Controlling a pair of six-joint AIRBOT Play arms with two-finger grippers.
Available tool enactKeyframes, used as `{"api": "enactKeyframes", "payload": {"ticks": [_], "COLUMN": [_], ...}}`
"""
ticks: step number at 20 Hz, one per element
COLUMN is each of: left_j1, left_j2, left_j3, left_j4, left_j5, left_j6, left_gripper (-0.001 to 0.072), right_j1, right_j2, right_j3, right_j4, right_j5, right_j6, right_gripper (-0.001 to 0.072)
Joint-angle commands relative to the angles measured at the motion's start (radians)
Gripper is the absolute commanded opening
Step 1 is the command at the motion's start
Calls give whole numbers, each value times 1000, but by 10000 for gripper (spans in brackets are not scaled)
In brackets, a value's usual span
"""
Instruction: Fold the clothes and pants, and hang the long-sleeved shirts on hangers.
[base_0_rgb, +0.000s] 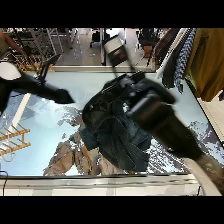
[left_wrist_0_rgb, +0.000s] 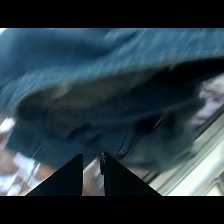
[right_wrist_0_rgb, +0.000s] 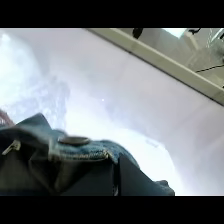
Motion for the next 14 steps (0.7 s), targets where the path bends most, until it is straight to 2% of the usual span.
{"api": "enactKeyframes", "payload": {"ticks": [1,3,5,6,8,10,14], "left_j1": [189,332,499,577,712,802,846], "left_j2": [114,237,352,399,466,463,291], "left_j3": [-168,-325,-466,-517,-590,-609,-609], "left_j4": [354,589,642,634,635,627,563], "left_j5": [-103,-31,61,123,266,375,416], "left_j6": [-59,-105,-108,-107,-110,-116,-126], "left_gripper": [131,136,137,198,710,698,691], "right_j1": [-4,-16,-31,-36,-47,-54,-56], "right_j2": [-80,-80,-81,-81,-83,-87,-98], "right_j3": [-2,-2,-2,-2,-2,-2,-2], "right_j4": [21,28,53,76,122,141,151], "right_j5": [8,-9,-37,-56,-77,-82,-91], "right_j6": [-82,-80,-79,-80,-80,-80,-80], "right_gripper": [26,27,27,27,28,28,28]}}
